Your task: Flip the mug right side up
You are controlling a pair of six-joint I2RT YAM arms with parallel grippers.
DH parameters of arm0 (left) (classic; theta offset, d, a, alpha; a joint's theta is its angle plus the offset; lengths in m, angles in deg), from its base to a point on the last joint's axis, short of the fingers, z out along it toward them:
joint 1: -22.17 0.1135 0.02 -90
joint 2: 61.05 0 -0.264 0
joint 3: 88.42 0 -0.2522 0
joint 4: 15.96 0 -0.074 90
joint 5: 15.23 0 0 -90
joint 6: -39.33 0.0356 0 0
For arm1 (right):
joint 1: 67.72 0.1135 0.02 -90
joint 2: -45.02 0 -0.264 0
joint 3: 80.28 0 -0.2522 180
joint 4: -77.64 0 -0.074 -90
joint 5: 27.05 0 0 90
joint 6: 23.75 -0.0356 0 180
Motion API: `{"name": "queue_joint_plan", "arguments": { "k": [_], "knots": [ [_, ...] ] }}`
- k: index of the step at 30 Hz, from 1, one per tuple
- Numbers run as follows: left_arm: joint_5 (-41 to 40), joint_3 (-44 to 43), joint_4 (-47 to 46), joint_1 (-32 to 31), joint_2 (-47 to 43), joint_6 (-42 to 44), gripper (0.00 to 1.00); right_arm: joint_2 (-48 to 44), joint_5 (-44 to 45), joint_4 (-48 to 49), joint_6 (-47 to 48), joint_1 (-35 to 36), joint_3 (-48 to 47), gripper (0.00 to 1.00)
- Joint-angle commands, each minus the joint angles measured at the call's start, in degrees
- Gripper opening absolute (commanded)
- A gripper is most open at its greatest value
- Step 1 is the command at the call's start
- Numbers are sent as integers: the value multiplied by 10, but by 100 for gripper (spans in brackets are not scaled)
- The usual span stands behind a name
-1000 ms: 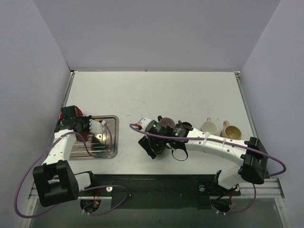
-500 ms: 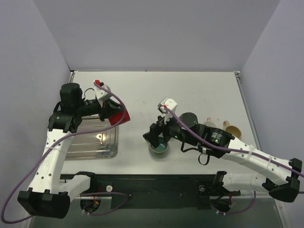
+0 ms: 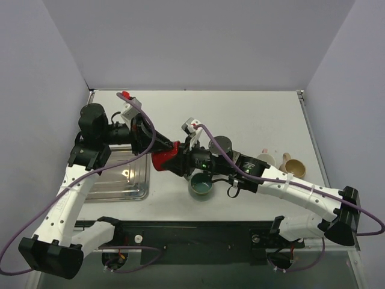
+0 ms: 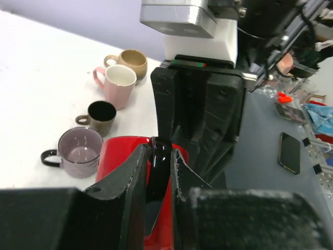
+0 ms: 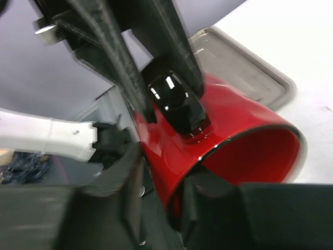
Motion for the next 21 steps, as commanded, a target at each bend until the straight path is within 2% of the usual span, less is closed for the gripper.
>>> {"name": "queue_joint_plan", "arguments": {
  "k": [1, 2, 4, 5, 6, 7, 8, 9, 10, 11, 12, 13, 15, 18, 21],
  "knots": [
    [18, 0, -93, -12, -3, -55, 0, 33, -45, 45, -17, -6, -42, 0],
    [6, -1, -82, -12, -3, -52, 0, 30, -38, 29, -18, -7, -40, 0],
    [-59, -21, 25, -2, -3, 17, 81, 9, 28, -34, -4, -11, -32, 0],
    [-123, -37, 104, 0, -2, 81, 87, -9, 95, -74, 3, -13, -32, 0],
    [-161, -41, 131, 0, -2, 115, 87, -27, 148, -162, 17, -14, -38, 0],
    [-254, -44, 166, 0, -2, 149, 87, -32, 225, -200, 20, -13, -41, 0],
    [-300, -40, 173, 0, -2, 173, 87, -45, 253, -271, 24, -13, -43, 0],
    [-409, -28, 171, 2, -2, 177, 87, -52, 306, -301, 23, -12, -43, 0],
    [-454, -19, 167, 2, -3, 182, 87, -60, 326, -362, 14, -12, -42, 0],
    [-536, 2, 153, 6, -4, 184, 88, -66, 363, -418, 7, -13, -40, 0],
    [-590, 15, 140, 9, -7, 186, 88, -72, 376, -440, -7, -16, -31, 0],
    [-607, 46, 118, 22, -11, 189, 88, -78, 395, -474, -17, -18, -22, 0],
    [-623, 101, 64, 49, -23, 185, 88, -98, 377, -483, -44, -38, 24, 0],
    [-608, 189, -15, 93, -36, 157, 88, -125, 316, -456, -81, -78, 125, 0],
    [-578, 242, -66, 138, -40, 135, 89, -136, 290, -401, -105, -85, 200, 0]
  ]
}}
